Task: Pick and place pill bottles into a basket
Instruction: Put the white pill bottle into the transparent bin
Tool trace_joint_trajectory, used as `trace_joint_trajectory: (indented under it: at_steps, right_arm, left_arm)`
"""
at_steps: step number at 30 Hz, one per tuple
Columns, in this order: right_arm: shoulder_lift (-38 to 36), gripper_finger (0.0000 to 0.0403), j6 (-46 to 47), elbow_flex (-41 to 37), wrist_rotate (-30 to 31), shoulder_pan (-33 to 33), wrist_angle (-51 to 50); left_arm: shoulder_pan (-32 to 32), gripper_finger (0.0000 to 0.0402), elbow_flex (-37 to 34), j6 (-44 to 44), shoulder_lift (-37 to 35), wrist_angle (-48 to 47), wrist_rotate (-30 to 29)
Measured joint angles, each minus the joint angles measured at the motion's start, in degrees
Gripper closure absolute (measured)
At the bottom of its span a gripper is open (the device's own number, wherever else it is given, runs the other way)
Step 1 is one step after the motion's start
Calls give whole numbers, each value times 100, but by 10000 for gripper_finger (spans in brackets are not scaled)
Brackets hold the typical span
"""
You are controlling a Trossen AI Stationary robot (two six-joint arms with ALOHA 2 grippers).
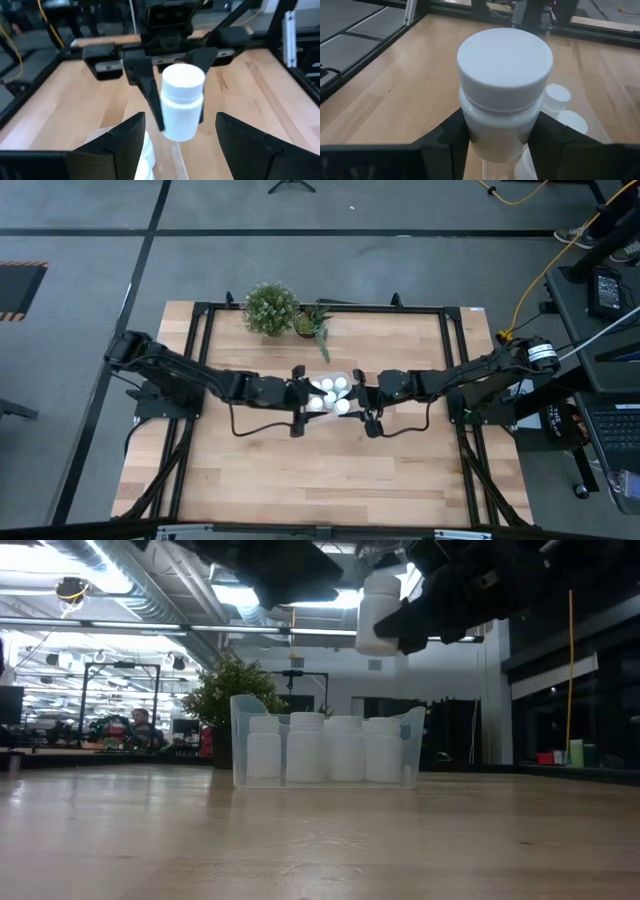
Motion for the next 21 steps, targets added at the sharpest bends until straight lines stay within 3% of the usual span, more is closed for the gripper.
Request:
trace_joint_trajectory:
  at_steps: [10, 21]
  right_arm:
    - [0, 245, 0, 2, 1, 0, -24]
    - [0, 244, 10, 2, 3, 11, 319]
  left_arm:
    - [0, 166, 871, -86, 543, -596, 296]
    - [0, 166, 936, -322, 580, -703, 150]
